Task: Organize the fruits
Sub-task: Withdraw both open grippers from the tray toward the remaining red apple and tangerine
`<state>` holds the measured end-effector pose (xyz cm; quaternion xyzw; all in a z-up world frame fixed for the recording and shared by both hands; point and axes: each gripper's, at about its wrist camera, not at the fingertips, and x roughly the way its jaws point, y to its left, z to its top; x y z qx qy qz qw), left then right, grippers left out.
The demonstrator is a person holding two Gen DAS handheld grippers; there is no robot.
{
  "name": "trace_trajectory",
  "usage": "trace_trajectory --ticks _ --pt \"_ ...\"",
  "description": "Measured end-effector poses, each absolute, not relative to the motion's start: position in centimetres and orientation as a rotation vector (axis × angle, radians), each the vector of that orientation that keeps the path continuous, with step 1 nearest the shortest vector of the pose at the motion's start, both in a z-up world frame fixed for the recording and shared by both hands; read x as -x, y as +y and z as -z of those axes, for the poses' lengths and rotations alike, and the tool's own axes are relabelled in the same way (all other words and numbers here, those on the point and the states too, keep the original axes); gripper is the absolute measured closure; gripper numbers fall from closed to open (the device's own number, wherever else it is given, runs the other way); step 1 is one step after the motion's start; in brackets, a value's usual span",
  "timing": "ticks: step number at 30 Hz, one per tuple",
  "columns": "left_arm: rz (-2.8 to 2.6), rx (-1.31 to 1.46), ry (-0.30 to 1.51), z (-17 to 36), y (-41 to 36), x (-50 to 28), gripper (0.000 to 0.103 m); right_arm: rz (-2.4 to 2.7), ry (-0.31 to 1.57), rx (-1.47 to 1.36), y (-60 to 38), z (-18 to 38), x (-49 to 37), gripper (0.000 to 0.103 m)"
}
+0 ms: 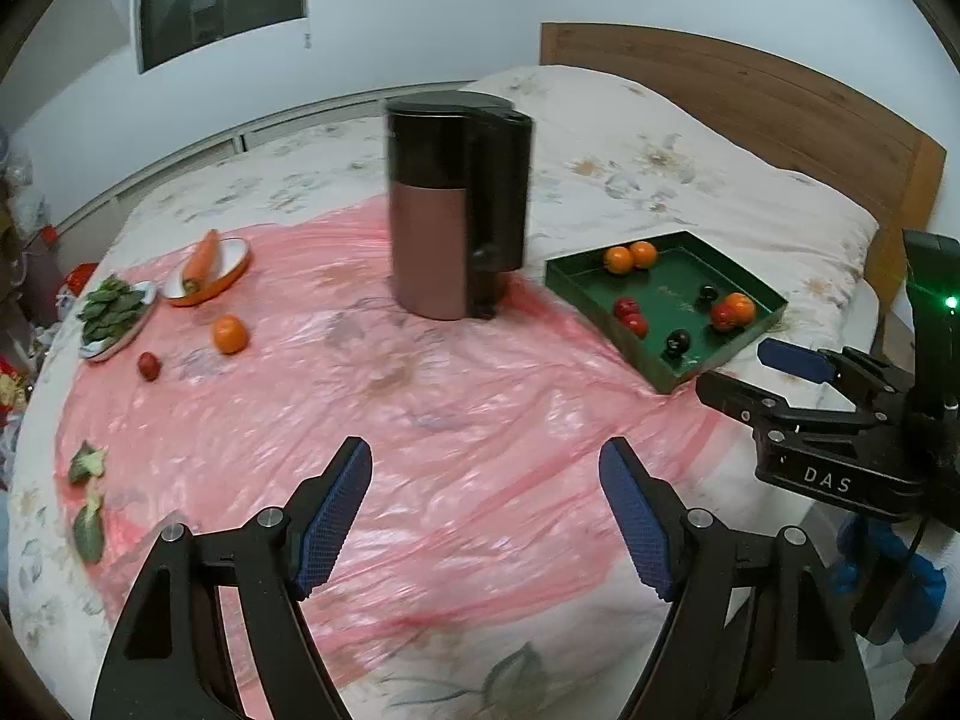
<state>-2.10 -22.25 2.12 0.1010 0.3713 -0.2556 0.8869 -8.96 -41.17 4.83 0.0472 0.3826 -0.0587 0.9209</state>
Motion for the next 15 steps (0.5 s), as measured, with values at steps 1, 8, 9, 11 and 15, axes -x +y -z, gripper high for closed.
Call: trace_trajectory --ticks 1,8,9,11,15 --pt "0.524 -0.207 0.769 -2.2 -21.7 2.2 0.030 0.115 0.785 -0.094 -40.7 -4.8 9.0 0.000" --pt "0.463 -0.178 0.749 -2.1 -17.9 2.4 0.030 0.060 0.779 -0.065 -37.0 -4.6 8.8 0.000" --pt "0.458 -0.173 0.749 -2.0 -17.4 2.3 0.030 0.052 0.776 -0.062 -36.5 -4.7 8.8 0.000" --pt "0.448 -0.165 0.747 -1.7 -16.6 2.3 0.030 0.037 0.771 -0.060 -35.6 -4.8 8.6 0.000" --pt "0.421 -0.149 0.742 -1.3 -14.8 2.1 0.030 0.014 0.769 -0.049 -33.8 -4.7 8.2 0.000"
